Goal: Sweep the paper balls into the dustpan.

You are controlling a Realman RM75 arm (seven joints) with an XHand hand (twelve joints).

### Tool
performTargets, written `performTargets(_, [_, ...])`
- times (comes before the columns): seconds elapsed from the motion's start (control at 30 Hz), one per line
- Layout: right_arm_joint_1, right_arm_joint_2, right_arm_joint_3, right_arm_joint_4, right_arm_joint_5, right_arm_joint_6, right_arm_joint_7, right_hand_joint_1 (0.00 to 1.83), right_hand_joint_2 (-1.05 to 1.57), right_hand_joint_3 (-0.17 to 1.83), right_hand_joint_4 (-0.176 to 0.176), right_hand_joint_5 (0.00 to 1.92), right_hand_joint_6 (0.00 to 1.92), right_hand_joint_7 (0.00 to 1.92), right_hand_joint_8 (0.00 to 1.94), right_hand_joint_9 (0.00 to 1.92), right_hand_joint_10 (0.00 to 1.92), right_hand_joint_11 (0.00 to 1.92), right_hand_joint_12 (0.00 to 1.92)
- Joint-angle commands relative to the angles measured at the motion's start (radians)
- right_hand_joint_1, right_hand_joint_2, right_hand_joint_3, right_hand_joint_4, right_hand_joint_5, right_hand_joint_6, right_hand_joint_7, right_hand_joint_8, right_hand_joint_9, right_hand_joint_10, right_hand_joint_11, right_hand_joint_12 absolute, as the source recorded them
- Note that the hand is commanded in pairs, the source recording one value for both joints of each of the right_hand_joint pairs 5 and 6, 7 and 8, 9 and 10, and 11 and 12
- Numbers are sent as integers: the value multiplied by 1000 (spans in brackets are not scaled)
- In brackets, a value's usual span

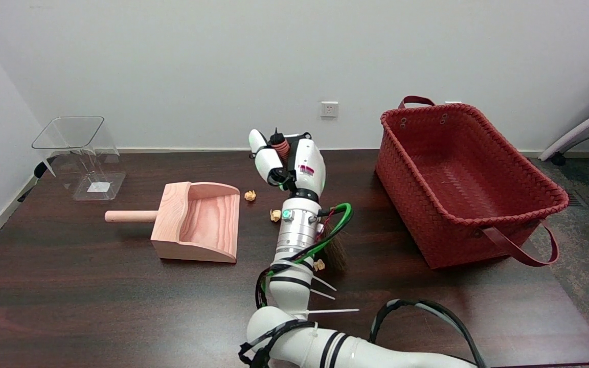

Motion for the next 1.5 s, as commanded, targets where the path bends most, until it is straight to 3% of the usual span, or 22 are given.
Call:
performTargets(0.03, [48, -46, -4, -59, 24, 128, 137, 697, 1571, -175, 0, 1920, 1920, 1920, 1920, 1920, 1920, 1920, 1920])
performTargets(0.6, [114, -39, 2, -189, 49, 99, 575, 624, 1571, -175, 0, 1920, 1920, 1920, 1920, 1920, 1920, 1920, 1920])
performTargets(0.97, [133, -48, 14, -189, 57, 59, 659, 600, 1571, -175, 0, 1920, 1920, 1920, 1920, 1920, 1920, 1920, 1920])
performTargets(1.3, [133, -64, 7, -187, 120, 30, 872, 580, 1571, -175, 0, 1920, 1920, 1920, 1920, 1920, 1920, 1920, 1920])
performTargets(1.5, [113, -35, 2, -116, 49, 44, 818, 578, 1571, -175, 0, 1920, 1920, 1920, 1920, 1920, 1920, 1920, 1920])
